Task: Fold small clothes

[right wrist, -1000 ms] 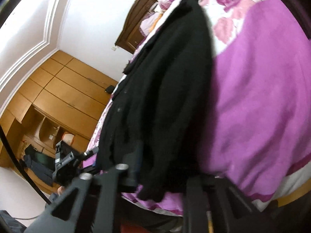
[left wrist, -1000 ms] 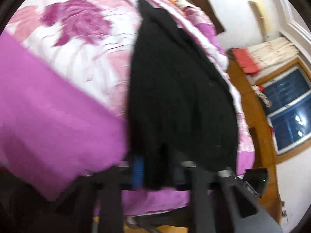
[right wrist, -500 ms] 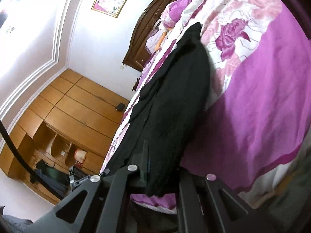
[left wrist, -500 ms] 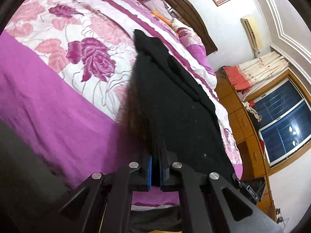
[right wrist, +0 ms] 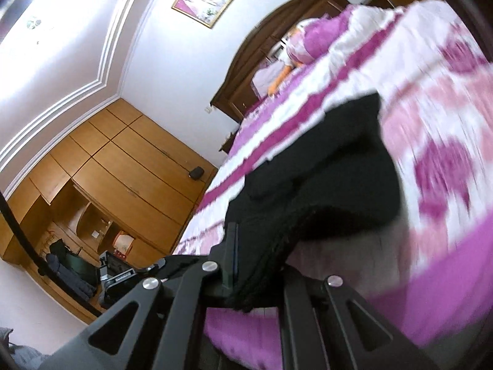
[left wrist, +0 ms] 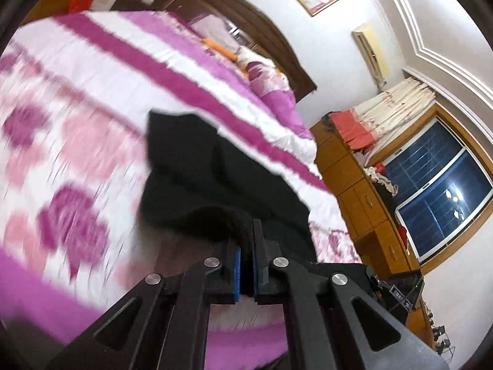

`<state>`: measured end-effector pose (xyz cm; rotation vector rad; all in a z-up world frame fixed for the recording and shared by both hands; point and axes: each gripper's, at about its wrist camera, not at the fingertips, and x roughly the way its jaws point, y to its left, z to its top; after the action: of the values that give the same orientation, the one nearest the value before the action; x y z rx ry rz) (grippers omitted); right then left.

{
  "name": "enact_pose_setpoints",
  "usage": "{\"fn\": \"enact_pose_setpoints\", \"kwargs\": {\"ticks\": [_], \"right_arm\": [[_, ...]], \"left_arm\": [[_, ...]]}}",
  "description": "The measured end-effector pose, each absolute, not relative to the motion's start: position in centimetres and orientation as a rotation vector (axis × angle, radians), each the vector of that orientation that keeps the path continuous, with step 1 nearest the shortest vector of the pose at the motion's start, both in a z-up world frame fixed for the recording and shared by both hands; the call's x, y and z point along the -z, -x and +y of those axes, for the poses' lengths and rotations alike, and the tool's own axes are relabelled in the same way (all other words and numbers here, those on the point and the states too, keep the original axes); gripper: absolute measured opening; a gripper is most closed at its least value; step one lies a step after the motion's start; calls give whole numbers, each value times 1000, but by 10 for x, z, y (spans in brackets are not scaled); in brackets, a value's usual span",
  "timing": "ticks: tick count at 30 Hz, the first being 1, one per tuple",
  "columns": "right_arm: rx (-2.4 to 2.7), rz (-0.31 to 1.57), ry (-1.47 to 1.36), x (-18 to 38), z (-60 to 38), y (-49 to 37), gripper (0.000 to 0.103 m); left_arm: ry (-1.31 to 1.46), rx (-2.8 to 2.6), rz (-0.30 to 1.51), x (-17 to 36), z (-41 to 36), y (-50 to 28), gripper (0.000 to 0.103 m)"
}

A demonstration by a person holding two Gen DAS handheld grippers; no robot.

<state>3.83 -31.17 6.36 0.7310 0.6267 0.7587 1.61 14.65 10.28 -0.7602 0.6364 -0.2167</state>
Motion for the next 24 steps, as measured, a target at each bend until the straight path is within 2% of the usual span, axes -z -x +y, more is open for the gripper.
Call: {"fn": "enact_pose_setpoints", "kwargs": {"ticks": [4, 12, 18, 22, 24], "right_arm": [[-767, 594, -744, -87, -307, -95, 5], [-740, 600, -792, -93, -287, -241, 5], [-691, 666, -823, -51, -274, -325, 5], [-621, 785, -846, -5, -265, -363, 5], [-565, 831, -821, 11, -258, -371, 10]], "left_arm": [[712, 205, 596, -126, 148, -81, 0], [686, 148, 606, -122, 162, -220, 0], [648, 102, 679, -83, 170, -307, 0], [610, 89, 807, -37, 168, -342, 0], [626, 83, 857, -23, 168, -346, 0]]}}
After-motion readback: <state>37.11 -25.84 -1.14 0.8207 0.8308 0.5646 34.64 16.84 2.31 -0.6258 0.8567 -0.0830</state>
